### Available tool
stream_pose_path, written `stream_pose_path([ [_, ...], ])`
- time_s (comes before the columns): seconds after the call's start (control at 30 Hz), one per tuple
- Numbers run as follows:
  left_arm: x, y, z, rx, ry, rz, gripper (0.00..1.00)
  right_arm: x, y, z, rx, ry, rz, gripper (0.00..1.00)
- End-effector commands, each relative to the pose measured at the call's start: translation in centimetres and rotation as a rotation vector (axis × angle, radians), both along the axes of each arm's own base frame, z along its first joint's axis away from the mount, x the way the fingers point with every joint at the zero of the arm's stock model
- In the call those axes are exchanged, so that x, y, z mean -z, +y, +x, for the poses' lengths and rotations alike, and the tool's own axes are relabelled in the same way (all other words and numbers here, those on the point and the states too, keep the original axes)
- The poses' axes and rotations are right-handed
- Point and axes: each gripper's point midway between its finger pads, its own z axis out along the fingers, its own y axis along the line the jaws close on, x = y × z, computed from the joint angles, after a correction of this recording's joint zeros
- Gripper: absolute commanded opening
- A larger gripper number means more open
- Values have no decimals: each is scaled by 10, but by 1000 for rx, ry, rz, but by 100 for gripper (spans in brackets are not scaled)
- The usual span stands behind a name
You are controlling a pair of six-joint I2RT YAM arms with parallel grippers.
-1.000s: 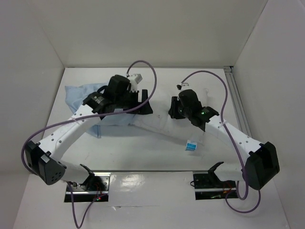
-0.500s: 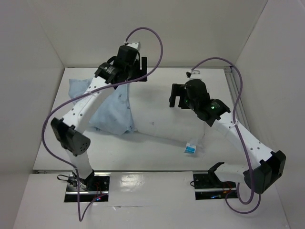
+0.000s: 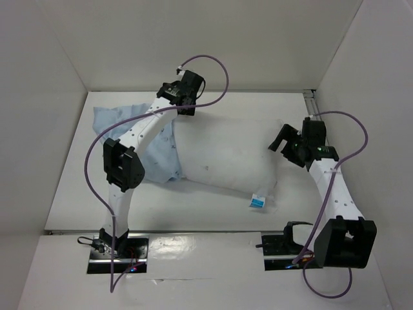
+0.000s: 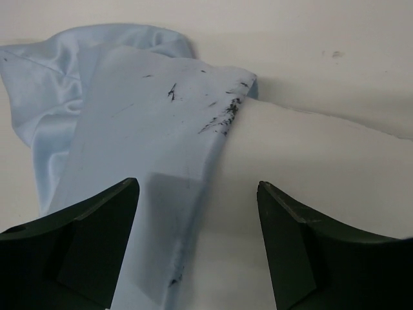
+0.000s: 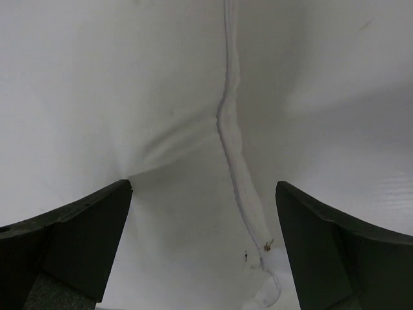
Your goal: Put the pillow into the pillowcase
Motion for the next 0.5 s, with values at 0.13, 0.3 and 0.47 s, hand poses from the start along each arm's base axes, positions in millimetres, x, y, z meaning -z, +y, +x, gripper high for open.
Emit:
stream_pose_path([
  [0.13,12,20,3,-36,47,20,58,33,40,-12,-137,38,165,100],
  [0.3,1,5,6,22,32,-55,0,38,74,-6,-230,0,203,80],
  [0.47,-56,-79,-22,359,-62,-230,0,-35,152,22,-427,-184,264,0],
])
